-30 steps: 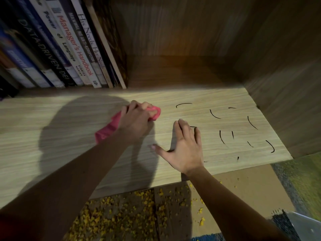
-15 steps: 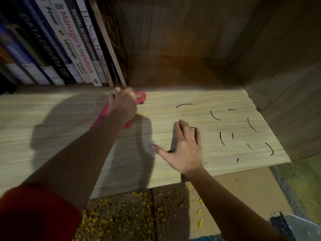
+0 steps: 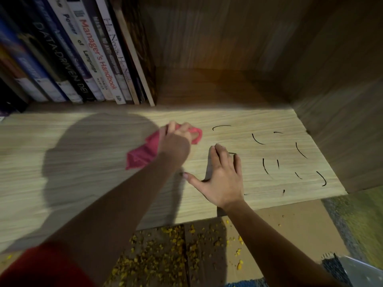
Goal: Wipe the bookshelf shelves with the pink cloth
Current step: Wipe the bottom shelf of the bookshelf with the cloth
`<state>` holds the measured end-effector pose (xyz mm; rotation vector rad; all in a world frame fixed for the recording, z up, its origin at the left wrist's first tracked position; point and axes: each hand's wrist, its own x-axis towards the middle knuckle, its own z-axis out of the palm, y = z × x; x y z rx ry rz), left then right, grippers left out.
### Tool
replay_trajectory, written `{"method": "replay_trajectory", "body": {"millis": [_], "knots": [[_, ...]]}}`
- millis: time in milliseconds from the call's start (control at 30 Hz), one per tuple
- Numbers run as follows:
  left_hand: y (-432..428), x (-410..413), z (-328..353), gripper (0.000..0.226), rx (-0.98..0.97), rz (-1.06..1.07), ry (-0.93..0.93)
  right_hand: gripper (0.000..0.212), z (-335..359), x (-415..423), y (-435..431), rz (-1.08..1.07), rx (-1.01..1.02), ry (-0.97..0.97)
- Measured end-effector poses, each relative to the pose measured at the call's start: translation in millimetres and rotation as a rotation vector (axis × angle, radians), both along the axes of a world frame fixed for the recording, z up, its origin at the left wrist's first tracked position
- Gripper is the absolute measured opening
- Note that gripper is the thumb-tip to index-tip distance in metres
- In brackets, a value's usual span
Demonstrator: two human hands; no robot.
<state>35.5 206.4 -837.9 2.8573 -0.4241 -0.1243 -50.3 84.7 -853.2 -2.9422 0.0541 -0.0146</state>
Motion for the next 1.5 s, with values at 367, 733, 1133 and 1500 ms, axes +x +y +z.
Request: {"method": "replay_trajectory", "body": {"millis": [367, 733, 1133, 1500], "knots": [[10.9, 0.9, 1.5, 0.057, -0.024, -0.031, -0.061, 0.119, -0.8, -0.5, -0.2, -0.005, 0.003, -0.008], [18.6, -1.1, -1.6, 0.058, 0.012, -0.107, -0.066, 0.12, -0.6, 0.6, -1.2, -0.003, -0.012, 0.007], [59.9, 5.7, -2.3, 0.044, 0.047, -0.155, -0.04, 0.117, 3.3, 0.7, -0.4, -0.001, 0.004, 0.028], [43.4, -65.7, 13.5, 0.04, 0.048, 0.188, 0.168, 0.092, 31.4, -0.7, -19.3, 0.087, -0.054, 0.192]]}}
